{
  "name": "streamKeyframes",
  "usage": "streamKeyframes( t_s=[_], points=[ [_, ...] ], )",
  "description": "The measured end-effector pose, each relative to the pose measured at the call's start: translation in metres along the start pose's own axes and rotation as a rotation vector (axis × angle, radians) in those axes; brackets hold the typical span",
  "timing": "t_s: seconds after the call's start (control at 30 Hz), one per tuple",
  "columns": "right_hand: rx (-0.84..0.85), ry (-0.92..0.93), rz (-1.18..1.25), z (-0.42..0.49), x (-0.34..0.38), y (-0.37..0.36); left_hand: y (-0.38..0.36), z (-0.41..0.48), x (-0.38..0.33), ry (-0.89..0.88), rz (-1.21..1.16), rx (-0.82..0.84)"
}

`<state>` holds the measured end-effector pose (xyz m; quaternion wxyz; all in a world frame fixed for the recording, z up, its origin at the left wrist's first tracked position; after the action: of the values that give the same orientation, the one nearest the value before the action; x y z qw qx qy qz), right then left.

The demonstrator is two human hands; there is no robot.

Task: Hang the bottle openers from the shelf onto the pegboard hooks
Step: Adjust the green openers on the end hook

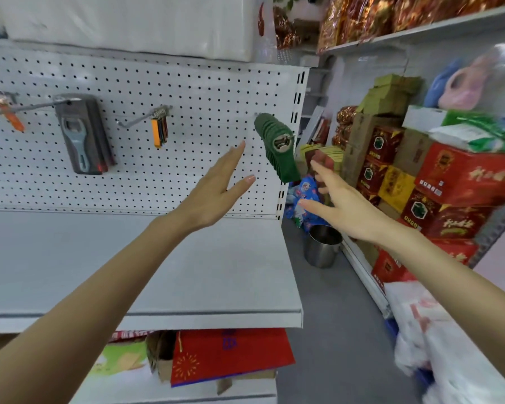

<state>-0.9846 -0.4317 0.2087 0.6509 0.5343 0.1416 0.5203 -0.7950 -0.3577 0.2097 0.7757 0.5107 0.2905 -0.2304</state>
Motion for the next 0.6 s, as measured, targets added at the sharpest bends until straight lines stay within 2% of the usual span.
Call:
streamKeyframes(
  t_s=[0.3, 0.6],
  points=[
    [0.031, 0.029, 0.056, 0.052, -0.020, -0.009, 0.006, 0.056, -0.026, -0.132, 0.120, -0.052],
    [0.008, 0.083, 0.186, 0.088, -0.025, -0.022, -0.003, 0.091, -0.037, -0.304, 0.223, -0.021]
  ],
)
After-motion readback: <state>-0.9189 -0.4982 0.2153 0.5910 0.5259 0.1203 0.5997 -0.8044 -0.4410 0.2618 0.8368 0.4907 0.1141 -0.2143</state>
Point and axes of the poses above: each hand's wrist, its own z-axis towards the middle knuckle, its own y-axis out of the back of the hand, x = y × z, the point moved 10 cm from there along z, towards the middle knuckle, and after that the axes turned 13 degrees about y, right-handed, at the moved point
